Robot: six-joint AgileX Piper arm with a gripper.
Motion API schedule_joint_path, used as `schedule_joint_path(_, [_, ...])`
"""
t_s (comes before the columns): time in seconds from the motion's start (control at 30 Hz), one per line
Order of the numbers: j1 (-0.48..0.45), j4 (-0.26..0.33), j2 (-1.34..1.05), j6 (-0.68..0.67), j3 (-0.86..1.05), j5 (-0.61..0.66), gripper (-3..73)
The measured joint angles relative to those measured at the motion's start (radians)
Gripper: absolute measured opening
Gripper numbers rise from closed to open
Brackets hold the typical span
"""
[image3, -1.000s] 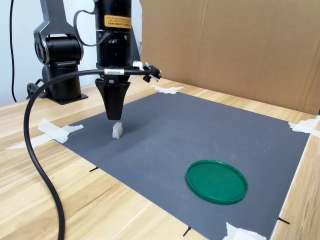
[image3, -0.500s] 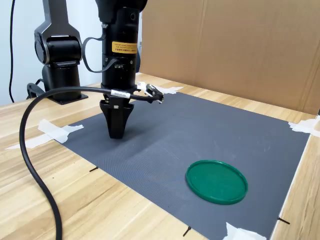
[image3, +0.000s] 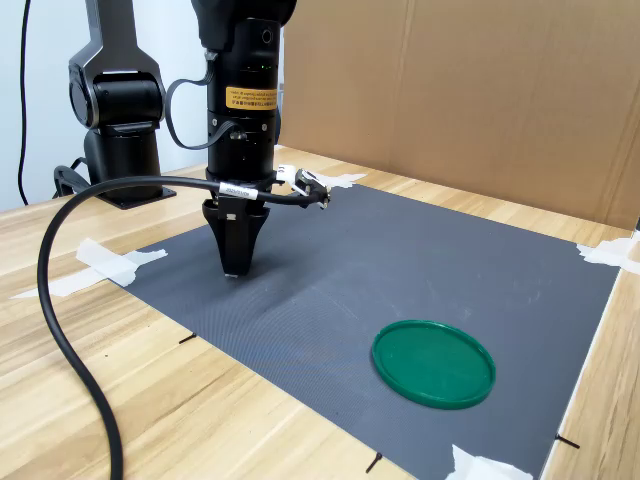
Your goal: Grasp a white terminal and put it in the green lid.
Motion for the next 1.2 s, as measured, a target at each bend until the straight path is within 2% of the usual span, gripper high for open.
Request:
schedule_joint_path(0.23, [0.000, 0.000, 0.000, 0.035, 0.000, 0.029, 44.0])
schedule_joint_path(0.3, [0.000, 0.000, 0.000, 0.045, 0.000, 0.050, 35.7])
schedule_joint_path(0.47, [0.000, -0.003, 0.000, 0.049, -0.001, 0.054, 27.8])
schedule_joint_path(0.9, [0.000, 0.002, -0.048, 0.044, -0.015, 0.078, 27.2])
schedule_joint_path(1.2, [0.000, 0.060, -0.053, 0.026, -0.203, 0.177, 27.2])
